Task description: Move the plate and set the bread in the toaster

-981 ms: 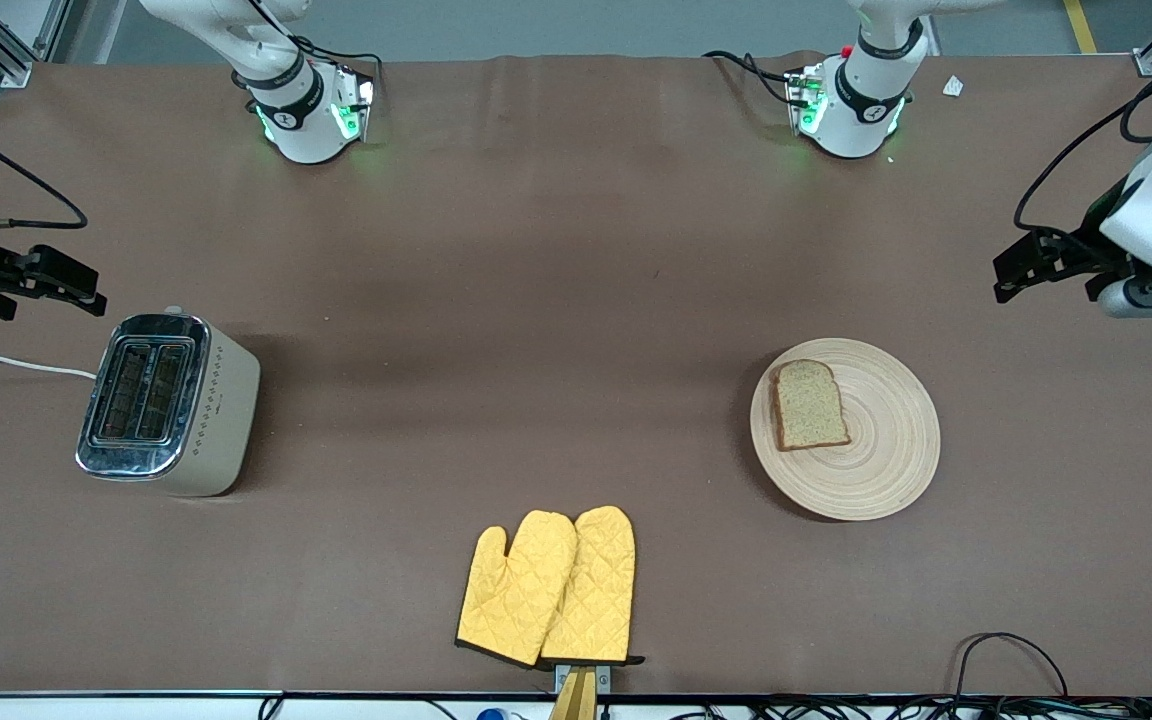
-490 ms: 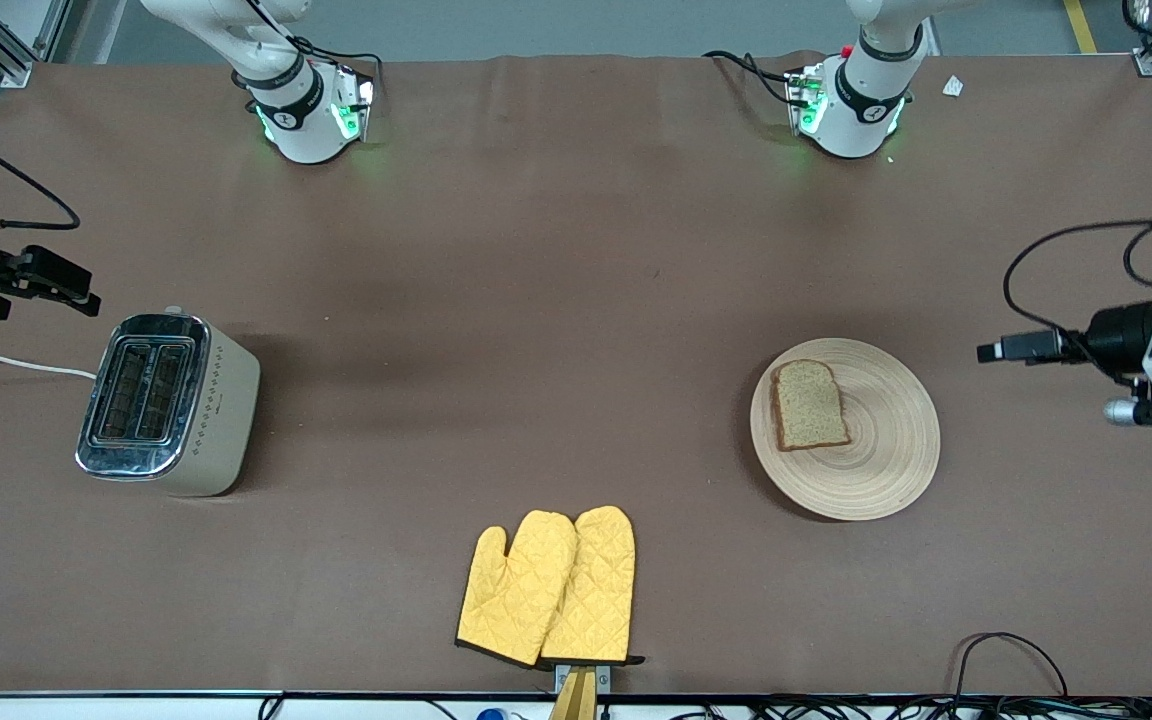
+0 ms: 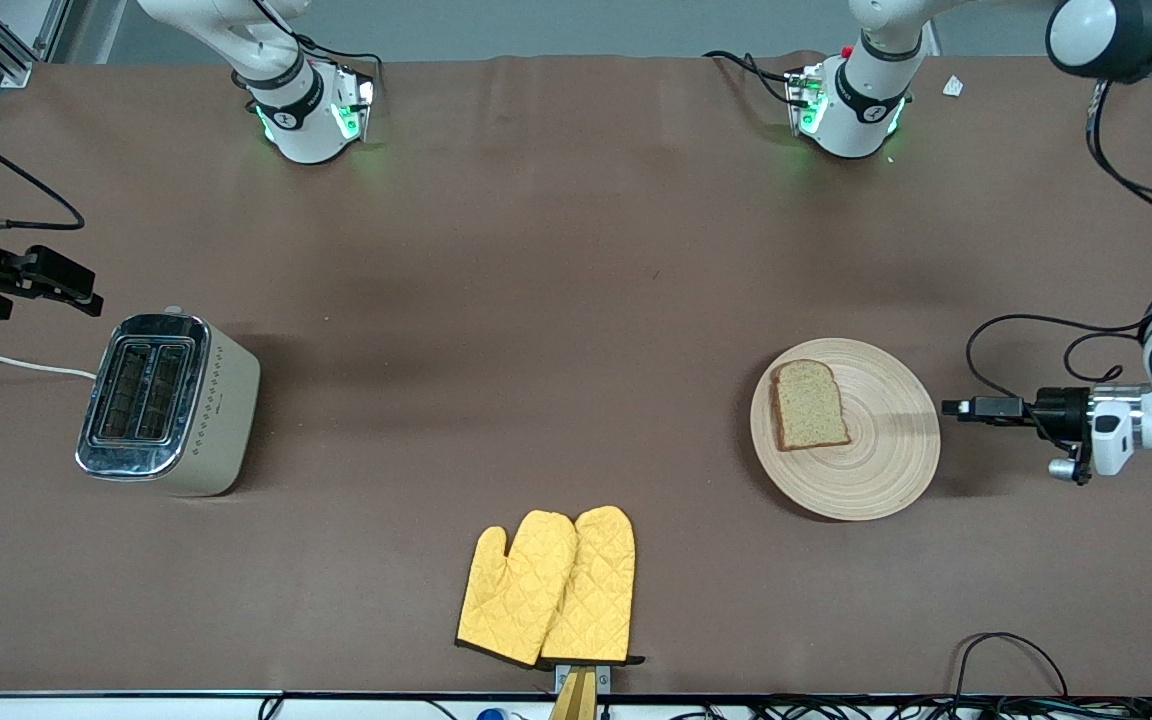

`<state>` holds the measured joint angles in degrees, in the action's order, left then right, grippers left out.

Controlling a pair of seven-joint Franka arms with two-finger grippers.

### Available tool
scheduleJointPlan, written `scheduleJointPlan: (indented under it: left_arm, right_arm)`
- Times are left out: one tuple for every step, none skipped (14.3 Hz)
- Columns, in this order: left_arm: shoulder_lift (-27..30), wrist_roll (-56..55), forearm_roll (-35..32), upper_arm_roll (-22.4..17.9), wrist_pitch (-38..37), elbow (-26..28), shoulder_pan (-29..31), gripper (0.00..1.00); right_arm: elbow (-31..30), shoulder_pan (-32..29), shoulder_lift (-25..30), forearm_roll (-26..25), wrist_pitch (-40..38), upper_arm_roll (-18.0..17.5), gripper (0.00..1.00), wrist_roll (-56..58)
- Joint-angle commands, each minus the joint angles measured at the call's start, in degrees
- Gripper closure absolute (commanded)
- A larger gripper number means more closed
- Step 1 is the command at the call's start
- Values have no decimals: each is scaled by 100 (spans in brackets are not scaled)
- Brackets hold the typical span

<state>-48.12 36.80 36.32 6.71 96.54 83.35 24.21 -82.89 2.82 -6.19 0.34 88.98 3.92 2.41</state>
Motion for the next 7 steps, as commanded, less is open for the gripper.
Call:
scheduleJointPlan:
  left_arm:
    - [-223, 318, 129, 49, 22, -214, 31, 0]
    - [-241, 398, 225, 49, 22, -214, 39, 1]
    - [-259, 451, 287, 49, 22, -205, 39, 6]
    - [-276, 477, 296, 49, 22, -205, 39, 24]
    - [-268, 478, 296, 49, 22, -205, 39, 45]
    - [-277, 478, 348, 49, 22, -196, 39, 64]
    - [-277, 478, 419, 49, 22, -187, 39, 76]
  right_arm:
    - [-78, 61, 118, -87, -29, 39, 0, -74]
    - [-78, 44, 118, -87, -29, 39, 0, -66]
    - [-78, -35, 118, -78, -29, -13, 0, -66]
    - [-78, -244, 118, -69, -29, -196, 0, -66]
    - [-78, -560, 118, -69, -29, -546, 0, -66]
    - [-78, -911, 118, -78, -29, -924, 0, -66]
    - [-78, -1028, 118, -87, -21, -1067, 0, -66]
